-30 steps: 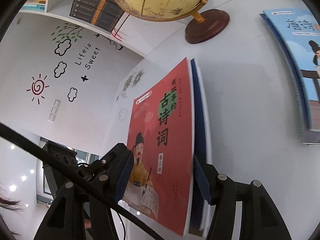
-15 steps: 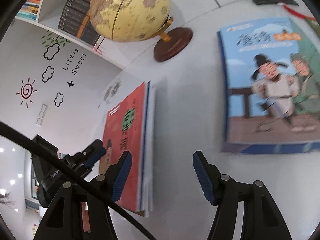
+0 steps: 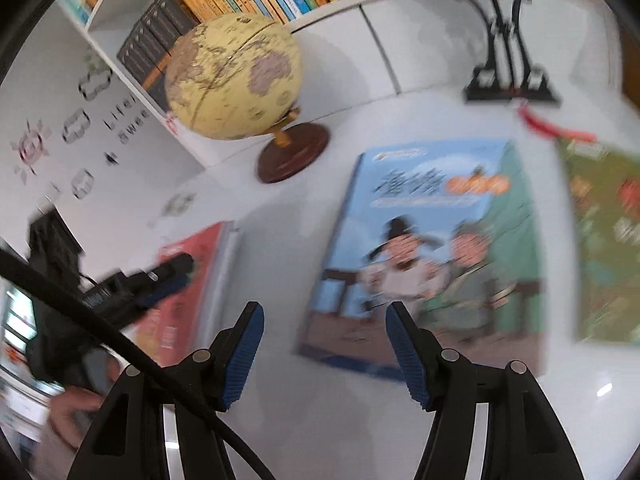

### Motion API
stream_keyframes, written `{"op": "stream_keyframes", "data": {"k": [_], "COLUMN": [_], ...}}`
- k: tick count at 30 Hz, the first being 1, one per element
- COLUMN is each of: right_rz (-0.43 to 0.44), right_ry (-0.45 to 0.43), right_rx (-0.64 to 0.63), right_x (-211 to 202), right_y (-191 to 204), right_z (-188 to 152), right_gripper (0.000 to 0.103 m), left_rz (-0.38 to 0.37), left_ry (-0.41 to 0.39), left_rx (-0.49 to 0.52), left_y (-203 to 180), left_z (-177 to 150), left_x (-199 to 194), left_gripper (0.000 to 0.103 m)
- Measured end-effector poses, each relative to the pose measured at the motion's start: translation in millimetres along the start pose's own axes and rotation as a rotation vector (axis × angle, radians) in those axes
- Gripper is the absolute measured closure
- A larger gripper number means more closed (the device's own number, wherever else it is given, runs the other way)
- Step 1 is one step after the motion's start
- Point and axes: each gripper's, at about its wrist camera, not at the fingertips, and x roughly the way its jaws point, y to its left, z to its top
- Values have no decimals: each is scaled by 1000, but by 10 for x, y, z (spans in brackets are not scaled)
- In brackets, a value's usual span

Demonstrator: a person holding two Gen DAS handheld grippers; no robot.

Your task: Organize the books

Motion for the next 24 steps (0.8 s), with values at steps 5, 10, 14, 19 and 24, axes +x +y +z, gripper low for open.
{"op": "stream_keyframes", "data": {"k": [5,10,14,19,24], "right_rz": [-199,-230,-184,-186,-206], "right_ry": [-68,-96,-136,-218,-285], "right_rx": [-200,-215,-153,-215,-261], "right_x": [-203,-287,-412,-566,-698], "right_y": [-45,-277,-503,-512,-490], "right_z": [100,202,249,275,363], "right_gripper": [37,31,31,20,19], "left_rz": [62,135,180,208,193], "left_ry": [-1,-23,-89,-183,-271], "left_rx": [53,147,211,292,345], "left_y": [-274,-550,-749,-1028,-1220], "left_z": [43,37,24,52,40], "left_x": [161,300,321,249,126], "left_gripper": [55,54,52,40,37]}}
